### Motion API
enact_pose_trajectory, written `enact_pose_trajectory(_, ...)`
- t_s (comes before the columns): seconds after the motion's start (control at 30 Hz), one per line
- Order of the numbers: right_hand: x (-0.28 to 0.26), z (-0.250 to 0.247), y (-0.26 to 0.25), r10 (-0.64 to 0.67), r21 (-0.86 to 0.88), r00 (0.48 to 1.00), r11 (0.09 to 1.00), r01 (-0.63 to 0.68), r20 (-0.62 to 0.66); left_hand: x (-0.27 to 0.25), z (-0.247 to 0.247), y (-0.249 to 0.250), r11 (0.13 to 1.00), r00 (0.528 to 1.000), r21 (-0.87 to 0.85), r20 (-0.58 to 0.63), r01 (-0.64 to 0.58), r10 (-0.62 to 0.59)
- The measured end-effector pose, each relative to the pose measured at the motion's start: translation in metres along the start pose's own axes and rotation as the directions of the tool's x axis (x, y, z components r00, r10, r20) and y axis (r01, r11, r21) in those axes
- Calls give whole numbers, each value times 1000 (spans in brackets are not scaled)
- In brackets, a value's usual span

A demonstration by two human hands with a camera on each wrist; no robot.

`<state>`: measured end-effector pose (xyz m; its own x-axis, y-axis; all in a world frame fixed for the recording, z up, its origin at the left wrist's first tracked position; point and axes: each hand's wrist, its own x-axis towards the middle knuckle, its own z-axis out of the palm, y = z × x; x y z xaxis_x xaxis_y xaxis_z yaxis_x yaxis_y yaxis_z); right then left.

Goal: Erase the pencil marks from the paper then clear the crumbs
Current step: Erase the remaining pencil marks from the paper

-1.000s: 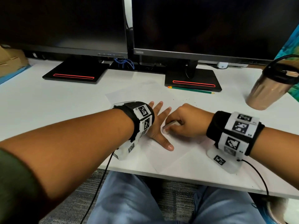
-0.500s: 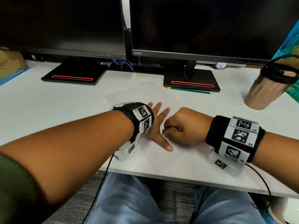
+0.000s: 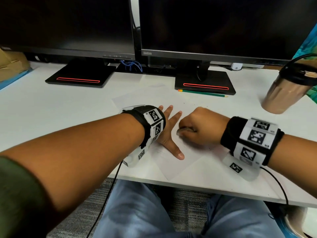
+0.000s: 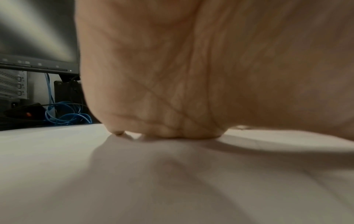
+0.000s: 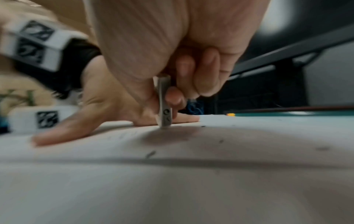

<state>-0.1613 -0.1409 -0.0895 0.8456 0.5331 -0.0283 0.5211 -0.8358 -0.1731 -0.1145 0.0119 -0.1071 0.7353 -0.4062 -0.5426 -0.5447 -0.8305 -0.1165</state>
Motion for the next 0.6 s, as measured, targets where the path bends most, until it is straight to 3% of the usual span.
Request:
enact_pose_trajectory(0.07, -3, 2, -5, -38, 69, 999, 997, 36, 28, 1, 0, 0, 1000, 1000, 2, 1, 1, -1)
enact_pose_trajectory(0.2, 1, -6, 11, 90, -12, 996, 996, -91, -23, 2, 0, 0, 1000, 1000, -8, 1, 6, -6)
enact_pose_trajectory(0.33, -6, 4, -5, -53, 80, 998, 995, 50, 28, 3, 1, -1, 1000, 1000, -4, 5, 2, -2)
enact_pose_trajectory(0.47, -1, -4, 10, 74, 9, 997, 997, -74, -22, 3, 0, 0, 1000, 1000, -4, -2, 10, -10)
enact_pose_trajectory(0.6, -6, 4, -4, -45, 59, 999, 997, 43, 28, 4, 0, 0, 1000, 1000, 6, 1, 6, -6)
